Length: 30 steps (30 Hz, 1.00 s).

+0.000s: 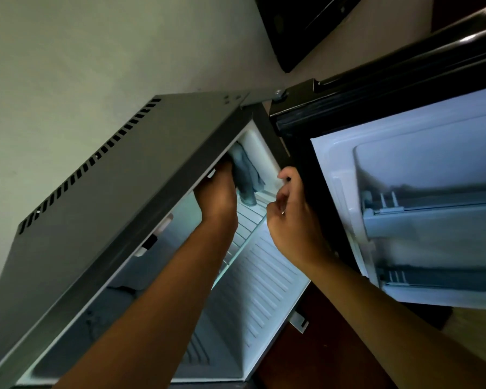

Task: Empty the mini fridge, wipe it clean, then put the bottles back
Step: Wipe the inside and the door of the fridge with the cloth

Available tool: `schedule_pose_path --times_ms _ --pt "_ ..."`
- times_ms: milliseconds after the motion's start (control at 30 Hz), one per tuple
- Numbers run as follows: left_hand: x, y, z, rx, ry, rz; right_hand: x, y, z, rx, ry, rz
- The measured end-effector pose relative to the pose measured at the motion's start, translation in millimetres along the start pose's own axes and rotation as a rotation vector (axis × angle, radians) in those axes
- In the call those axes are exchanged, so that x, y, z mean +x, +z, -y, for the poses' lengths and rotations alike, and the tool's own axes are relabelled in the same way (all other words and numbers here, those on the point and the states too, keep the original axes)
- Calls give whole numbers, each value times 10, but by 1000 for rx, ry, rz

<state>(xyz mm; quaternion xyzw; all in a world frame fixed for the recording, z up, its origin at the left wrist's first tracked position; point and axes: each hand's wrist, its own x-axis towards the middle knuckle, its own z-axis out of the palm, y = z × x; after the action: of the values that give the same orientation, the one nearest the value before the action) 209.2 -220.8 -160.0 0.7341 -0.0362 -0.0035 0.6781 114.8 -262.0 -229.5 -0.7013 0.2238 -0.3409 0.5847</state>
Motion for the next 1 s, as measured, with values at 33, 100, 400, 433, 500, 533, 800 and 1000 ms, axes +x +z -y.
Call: schedule_pose_path --times_ms 33,100,400,433,500,533,800,1000 --pt "-41 6 15 12 49 -5 0 4 4 3 9 2" --pt "-181 29 17 17 152 29 12 12 -4 -3 23 2" --pt "-425 -29 336 181 384 198 19 31 -95 -28 27 -33" --pt "-429 -26 362 189 363 191 21 26 -102 -33 28 -23" --pt "-432 -16 403 182 299 186 23 16 -108 -47 31 5" --pt "-422 -12 414 175 263 185 23 13 -106 -53 36 19" --pt "-177 -43 253 73 62 158 8 3 -86 -59 68 36" --pt "93 -61 -79 52 -83 155 -12 -32 -86 -70 -2 61"
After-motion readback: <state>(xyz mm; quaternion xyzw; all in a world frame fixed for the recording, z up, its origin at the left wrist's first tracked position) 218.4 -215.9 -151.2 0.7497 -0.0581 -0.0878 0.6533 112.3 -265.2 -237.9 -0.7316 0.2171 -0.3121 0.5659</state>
